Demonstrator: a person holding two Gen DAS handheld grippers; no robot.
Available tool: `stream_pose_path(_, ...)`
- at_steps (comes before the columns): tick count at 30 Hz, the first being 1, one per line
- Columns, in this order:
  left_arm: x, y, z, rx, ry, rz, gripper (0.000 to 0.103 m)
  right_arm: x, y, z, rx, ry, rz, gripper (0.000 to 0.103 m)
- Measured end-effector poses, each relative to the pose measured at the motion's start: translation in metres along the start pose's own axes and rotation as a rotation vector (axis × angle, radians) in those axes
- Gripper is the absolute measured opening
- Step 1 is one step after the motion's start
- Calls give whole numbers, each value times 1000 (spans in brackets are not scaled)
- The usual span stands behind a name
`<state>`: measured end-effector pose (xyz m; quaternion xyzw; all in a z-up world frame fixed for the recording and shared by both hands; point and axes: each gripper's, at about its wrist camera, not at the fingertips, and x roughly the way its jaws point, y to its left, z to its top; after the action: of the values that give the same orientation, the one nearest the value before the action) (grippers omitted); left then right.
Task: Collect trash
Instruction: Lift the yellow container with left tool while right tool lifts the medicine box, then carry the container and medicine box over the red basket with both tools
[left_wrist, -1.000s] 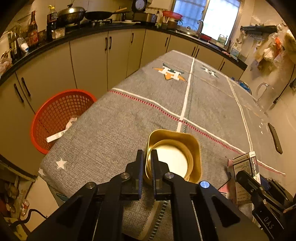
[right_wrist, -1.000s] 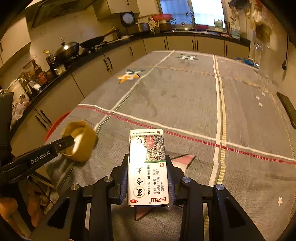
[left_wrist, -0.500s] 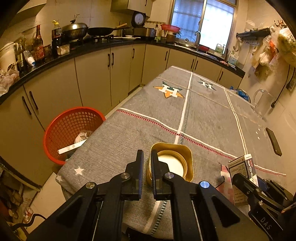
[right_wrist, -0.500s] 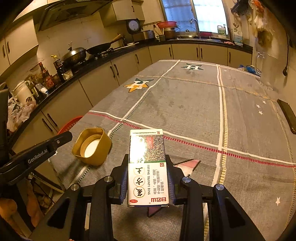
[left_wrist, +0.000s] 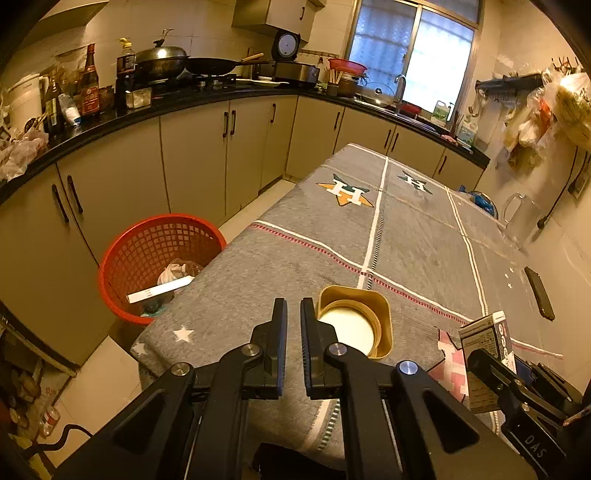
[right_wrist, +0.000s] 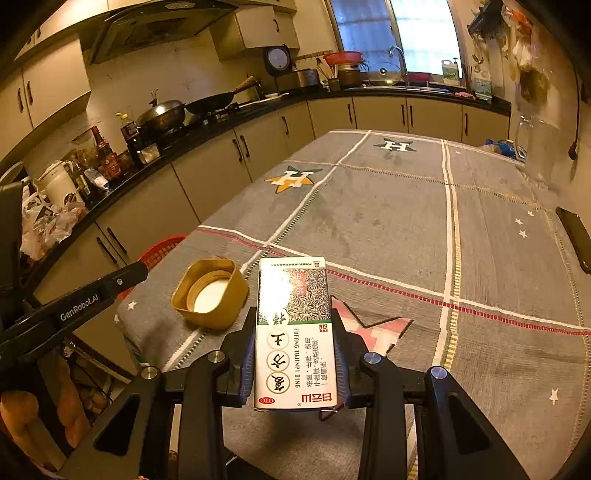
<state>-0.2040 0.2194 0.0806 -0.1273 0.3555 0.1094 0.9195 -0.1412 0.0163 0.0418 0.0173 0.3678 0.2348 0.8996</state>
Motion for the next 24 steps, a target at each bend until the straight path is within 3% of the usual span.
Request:
stream_pose_path(2,1,2,-1,5,11,2,7,0,1,-1,-3,2,6,38)
stream_pose_path(3,5,4,-3,12,29,-9,12,2,1,-1,2,6,12,38)
stream_pose_path(6,19,6,-7,21,74,-18,58,7,0,-4,21,27,40,38)
stream_pose_path(7,25,6,-7,23,76,-20,60,10,1,-5,25,35,47,38)
stream_pose_path(12,57,5,-4,16,125,-65,59,19,1,-6,16,53,50,38)
stream_pose_path(14,69,0,-2,17,151,-83,51,22,-2,-5,18,56,45,38)
stream_pose_path(15,75,-3,-2,25,165,-90,40,24,-3,-4,20,58,43,38)
stream_pose_path(17,78,-13,-2,59,152,-87,34,27,-7,-3,25,63,39,38)
stream_pose_path(18,80,-17,-2,71,160,-104,15,29,-8,-2,27,65,39,38)
stream_pose_path(24,64,-15,-1,21,131,-179,9,37,-11,1,18,69,47,38)
